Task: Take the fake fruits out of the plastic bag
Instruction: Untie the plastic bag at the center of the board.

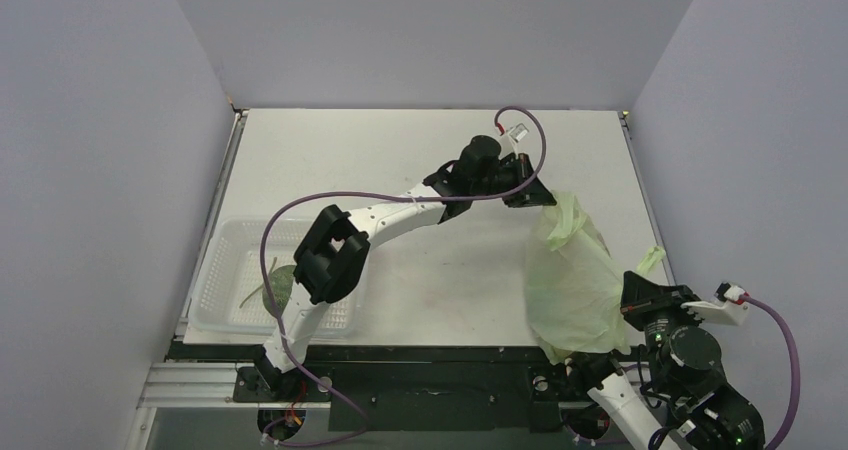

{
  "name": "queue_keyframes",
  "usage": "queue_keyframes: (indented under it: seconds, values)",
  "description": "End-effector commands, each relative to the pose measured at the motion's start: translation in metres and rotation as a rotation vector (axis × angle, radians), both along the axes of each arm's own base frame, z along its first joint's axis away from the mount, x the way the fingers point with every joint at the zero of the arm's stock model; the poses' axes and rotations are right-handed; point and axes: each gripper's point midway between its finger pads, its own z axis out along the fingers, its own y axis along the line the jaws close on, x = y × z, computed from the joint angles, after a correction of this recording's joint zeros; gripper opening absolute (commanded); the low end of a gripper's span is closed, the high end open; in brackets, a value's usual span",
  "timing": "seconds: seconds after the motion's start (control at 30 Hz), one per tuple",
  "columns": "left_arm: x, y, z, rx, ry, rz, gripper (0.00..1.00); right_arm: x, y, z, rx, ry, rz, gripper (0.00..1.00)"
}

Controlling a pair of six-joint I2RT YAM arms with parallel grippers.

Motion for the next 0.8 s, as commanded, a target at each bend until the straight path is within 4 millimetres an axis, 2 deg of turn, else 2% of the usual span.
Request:
queue_keyframes:
  seconds: [0.0,0.07,0.13,0.17,0.2,0.23,0.27,0.3,0.33,0.37,0.4,0.43,0.47,0.5,0.53,0.6,0.7,0.77]
  values:
    - [0.002,0.008,0.024,0.019,-0.182,-0.032,0.17,0.006,-0.002,-0.002,-0.046,0.051,-0.026,0.0]
    - [-0.004,0.019,0.03,0.078,-0.258,-0.033,0.3,0.008,0.0,-0.005,-0.079,0.084,-0.012,0.0]
    - [-0.01,0.032,0.037,0.158,-0.348,-0.02,0.35,0.009,0.002,-0.008,-0.094,0.104,-0.006,0.0]
    - [-0.009,0.041,0.032,0.223,-0.36,0.008,0.36,0.009,0.002,-0.009,-0.094,0.108,-0.006,0.0]
    - [-0.015,0.047,0.047,0.241,-0.433,0.003,0.38,0.01,0.002,-0.01,-0.092,0.109,-0.005,0.0]
    - [-0.013,0.058,0.043,0.31,-0.448,0.041,0.38,0.01,0.003,-0.011,-0.089,0.109,-0.004,0.0]
    - [-0.021,0.063,0.056,0.327,-0.508,0.041,0.38,0.011,0.004,-0.012,-0.088,0.109,0.001,0.0]
    - [-0.017,0.074,0.051,0.398,-0.523,0.083,0.38,0.011,0.005,-0.011,-0.087,0.107,0.003,0.0]
    - [-0.026,0.078,0.061,0.416,-0.572,0.085,0.45,0.011,0.006,-0.011,-0.088,0.108,0.007,0.0]
    - [-0.022,0.088,0.058,0.475,-0.587,0.132,0.49,0.011,0.006,-0.011,-0.091,0.109,0.01,0.0]
    - [-0.029,0.091,0.068,0.479,-0.618,0.141,0.58,0.012,0.007,-0.011,-0.092,0.111,0.014,0.0]
    - [-0.028,0.097,0.066,0.507,-0.627,0.169,0.65,0.012,0.007,-0.011,-0.096,0.112,0.016,0.0]
    - [-0.036,0.099,0.077,0.489,-0.643,0.177,0.69,0.012,0.007,-0.01,-0.097,0.112,0.019,0.0]
    - [-0.039,0.1,0.076,0.487,-0.646,0.183,0.74,0.012,0.008,-0.01,-0.1,0.114,0.021,0.0]
    - [-0.047,0.1,0.086,0.457,-0.651,0.183,0.76,0.012,0.008,-0.009,-0.1,0.113,0.022,0.0]
    - [-0.061,0.097,0.092,0.425,-0.659,0.169,0.82,0.012,0.009,-0.009,-0.101,0.114,0.025,0.0]
    - [-0.075,0.088,0.088,0.413,-0.637,0.13,0.89,0.012,0.01,-0.009,-0.101,0.115,0.033,0.0]
    - [-0.081,0.078,0.074,0.429,-0.608,0.102,0.89,0.012,0.01,-0.009,-0.1,0.112,0.036,0.0]
